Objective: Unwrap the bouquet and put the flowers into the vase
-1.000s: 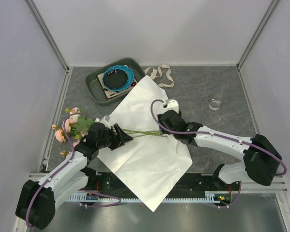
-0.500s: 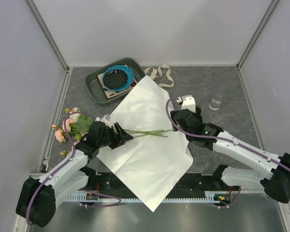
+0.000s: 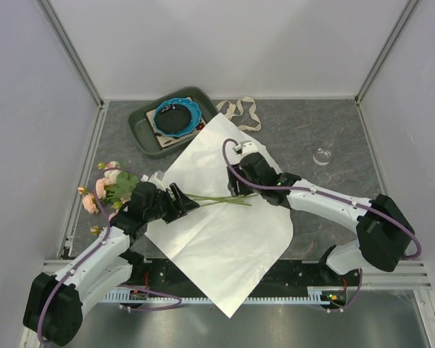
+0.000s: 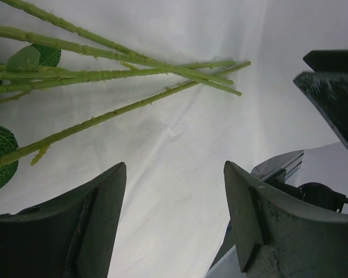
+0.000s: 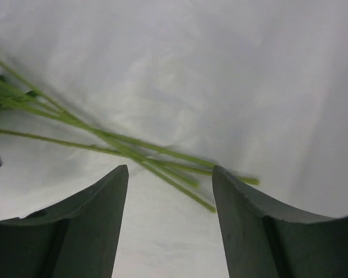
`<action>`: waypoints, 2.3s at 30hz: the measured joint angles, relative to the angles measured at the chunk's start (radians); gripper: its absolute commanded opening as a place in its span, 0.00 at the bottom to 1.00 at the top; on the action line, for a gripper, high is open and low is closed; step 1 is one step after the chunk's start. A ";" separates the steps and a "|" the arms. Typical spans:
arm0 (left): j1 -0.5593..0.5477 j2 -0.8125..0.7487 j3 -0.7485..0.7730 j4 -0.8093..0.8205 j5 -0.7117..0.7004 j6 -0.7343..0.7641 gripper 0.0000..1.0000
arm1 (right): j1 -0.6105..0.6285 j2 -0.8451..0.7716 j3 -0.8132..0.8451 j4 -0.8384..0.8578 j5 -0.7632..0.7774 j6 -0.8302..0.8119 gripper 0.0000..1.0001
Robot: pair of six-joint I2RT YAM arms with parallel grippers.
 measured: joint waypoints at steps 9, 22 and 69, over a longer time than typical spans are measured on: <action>0.018 -0.045 0.026 -0.073 -0.026 0.005 0.74 | -0.301 -0.018 -0.159 -0.037 0.192 0.007 0.77; 0.158 0.040 0.121 -0.137 -0.045 -0.058 0.54 | -0.130 -0.018 -0.100 -0.043 0.062 -0.171 0.78; 0.172 0.309 0.134 0.016 -0.301 -0.491 0.02 | -0.084 -0.200 -0.253 0.062 -0.055 -0.208 0.74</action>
